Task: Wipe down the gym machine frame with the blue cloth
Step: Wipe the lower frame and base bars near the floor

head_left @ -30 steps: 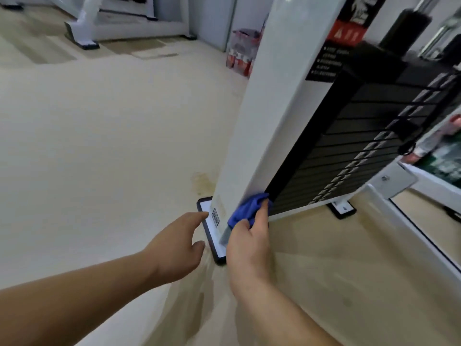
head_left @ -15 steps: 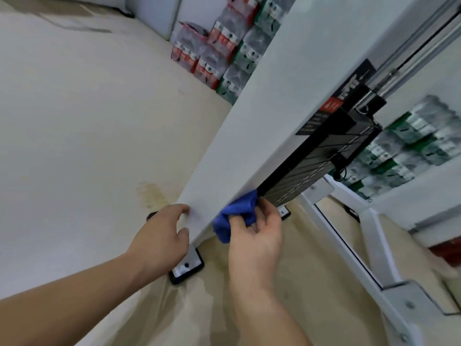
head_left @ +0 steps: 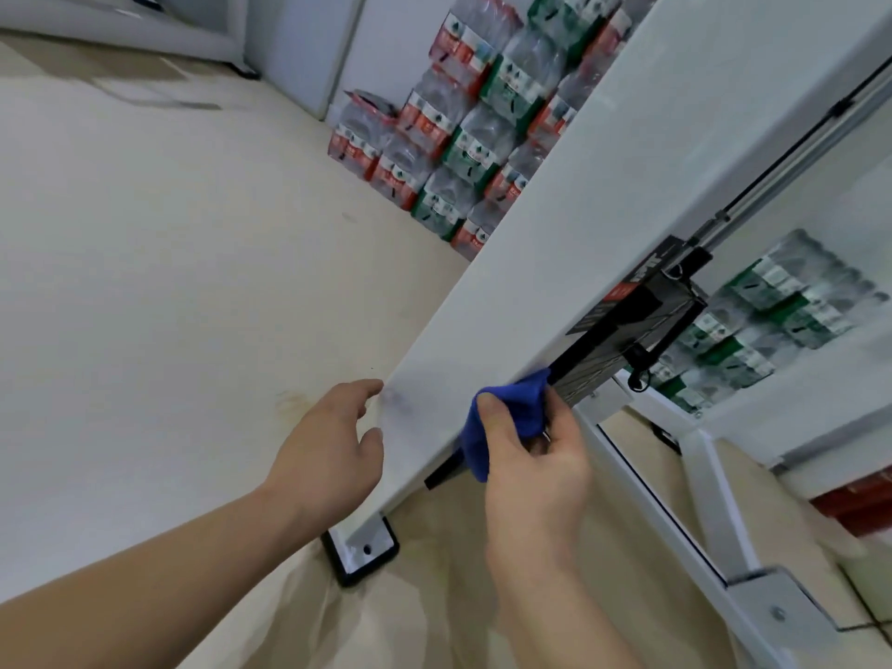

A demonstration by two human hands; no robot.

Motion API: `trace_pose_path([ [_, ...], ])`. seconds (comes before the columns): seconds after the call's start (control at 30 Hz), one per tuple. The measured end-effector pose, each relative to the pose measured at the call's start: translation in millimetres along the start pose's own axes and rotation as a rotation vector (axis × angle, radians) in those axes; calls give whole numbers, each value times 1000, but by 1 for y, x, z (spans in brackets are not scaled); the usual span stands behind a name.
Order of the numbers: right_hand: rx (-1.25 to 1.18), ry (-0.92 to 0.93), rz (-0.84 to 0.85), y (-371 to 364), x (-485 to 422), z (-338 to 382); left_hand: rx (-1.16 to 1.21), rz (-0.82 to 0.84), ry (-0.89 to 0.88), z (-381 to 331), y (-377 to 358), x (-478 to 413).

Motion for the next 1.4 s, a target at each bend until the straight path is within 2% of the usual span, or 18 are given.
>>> trace_pose_path([
  [0.13,250,19,57,-19,4,-12,-127,135,21,-15,8,-4],
  [0.3,239,-31,48,-15,6,-6,-270,282,3,-66,26,-19],
  [0.47,222,-2,43,-17,30,13,-191,290,54,-95,27,-22],
  [0.57,240,-131,64,-21,40,-2,-149,278,90,-98,28,-17],
  [0.63,199,-212,8,-17,32,4,-117,260,92,-98,28,-16],
  [0.73,63,-181,-113,-9,15,27,-36,182,83,-98,26,-15],
  [0.87,258,-211,-81,-13,23,15,78,159,68,-88,16,1],
  [0.97,299,-268,-35,-11,21,5,78,171,69,-79,11,7],
  [1.03,300,-241,-20,-10,20,11,76,163,53,-79,9,8],
  [1.2,476,16,-111,-9,31,22,51,177,46,-81,8,6],
  [1.3,479,-21,1,-13,39,-1,82,196,14,-76,8,7],
  [1.4,448,-121,88,-8,42,-18,282,270,247,-56,-4,23],
])
Point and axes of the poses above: each hand's wrist, its own x-axis away from the middle knuckle, its own y-axis out of the back of the hand, z = x × y, the point moved 8 cm from there along -x, towards the middle knuckle, and after that the axes turned 2 degrees about -z, right-handed, at the moved point
